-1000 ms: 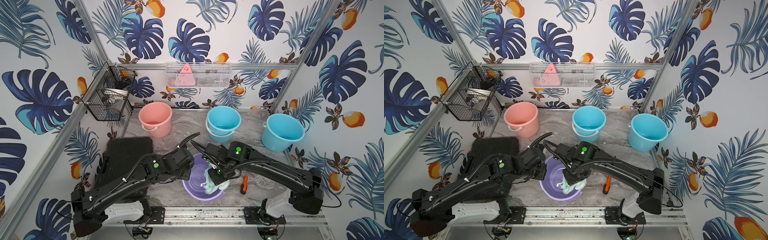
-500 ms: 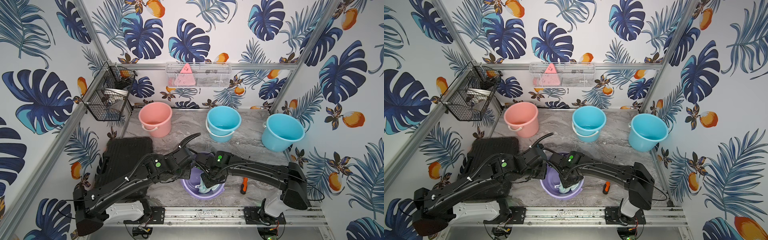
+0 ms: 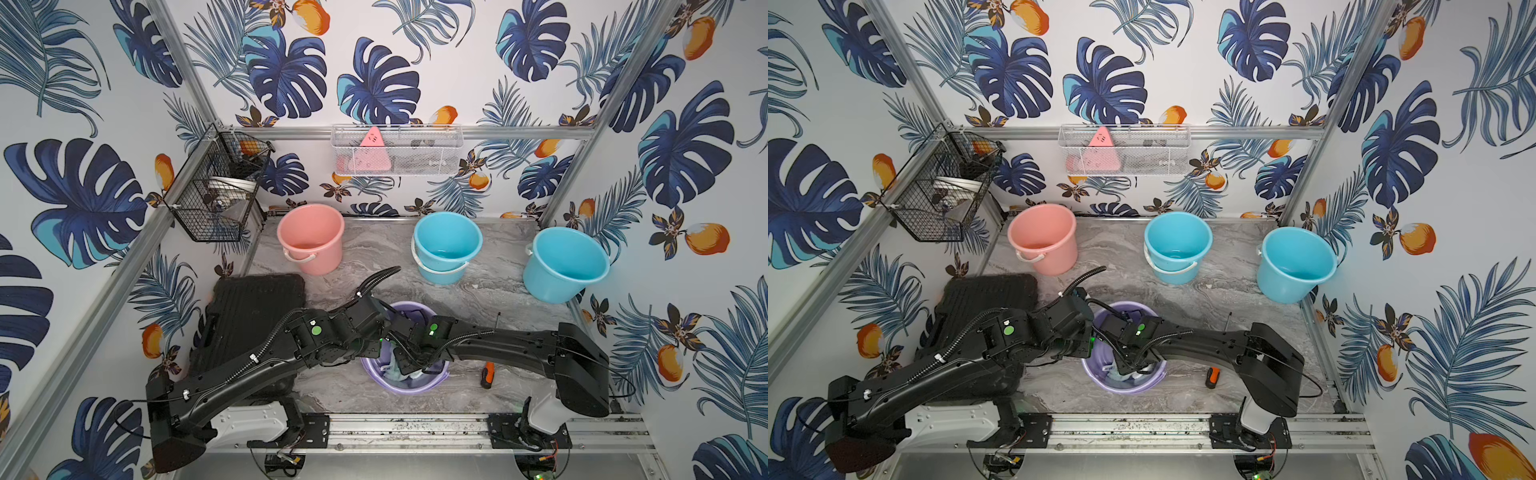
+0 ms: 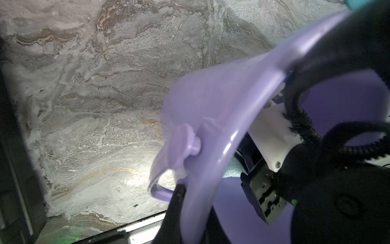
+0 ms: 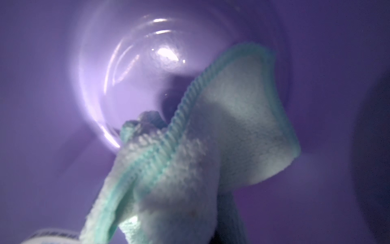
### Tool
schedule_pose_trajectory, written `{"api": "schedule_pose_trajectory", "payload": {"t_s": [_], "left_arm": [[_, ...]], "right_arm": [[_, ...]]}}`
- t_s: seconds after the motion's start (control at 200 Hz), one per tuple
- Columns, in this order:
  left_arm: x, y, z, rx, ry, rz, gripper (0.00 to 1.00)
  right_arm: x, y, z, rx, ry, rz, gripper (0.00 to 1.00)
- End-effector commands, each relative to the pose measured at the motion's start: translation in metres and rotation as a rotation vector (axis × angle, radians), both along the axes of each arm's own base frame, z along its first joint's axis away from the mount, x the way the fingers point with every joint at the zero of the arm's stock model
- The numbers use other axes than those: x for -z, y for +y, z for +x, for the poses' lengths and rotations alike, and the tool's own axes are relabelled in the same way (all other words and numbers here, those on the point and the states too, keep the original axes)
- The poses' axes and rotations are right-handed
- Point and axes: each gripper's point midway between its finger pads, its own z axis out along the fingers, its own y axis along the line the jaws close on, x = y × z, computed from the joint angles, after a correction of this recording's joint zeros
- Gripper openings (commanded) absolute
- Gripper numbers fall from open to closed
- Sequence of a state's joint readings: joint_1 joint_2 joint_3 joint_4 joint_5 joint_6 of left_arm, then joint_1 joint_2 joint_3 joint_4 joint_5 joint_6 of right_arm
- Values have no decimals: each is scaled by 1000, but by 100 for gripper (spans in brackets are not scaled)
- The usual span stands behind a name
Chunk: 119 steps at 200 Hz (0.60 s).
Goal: Wipe the inside of the bucket with a cloth
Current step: Wipe the dirt from the bucket.
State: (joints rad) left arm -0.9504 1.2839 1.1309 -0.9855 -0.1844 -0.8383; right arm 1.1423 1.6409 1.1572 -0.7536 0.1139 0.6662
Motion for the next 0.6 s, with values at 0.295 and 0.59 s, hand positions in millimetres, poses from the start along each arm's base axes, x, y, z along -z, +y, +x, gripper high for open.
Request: {"api": "schedule_pose_trajectory", "payload": {"t_s": [0.295, 0.59], "left_arm": [[-2, -9, -2, 29, 8, -40, 0], [-1, -11, -1, 31, 9, -45, 0]], "right_arm": [[-95, -20, -24, 4, 53, 106, 0], [-144, 2, -62, -67, 228, 325, 0]]}}
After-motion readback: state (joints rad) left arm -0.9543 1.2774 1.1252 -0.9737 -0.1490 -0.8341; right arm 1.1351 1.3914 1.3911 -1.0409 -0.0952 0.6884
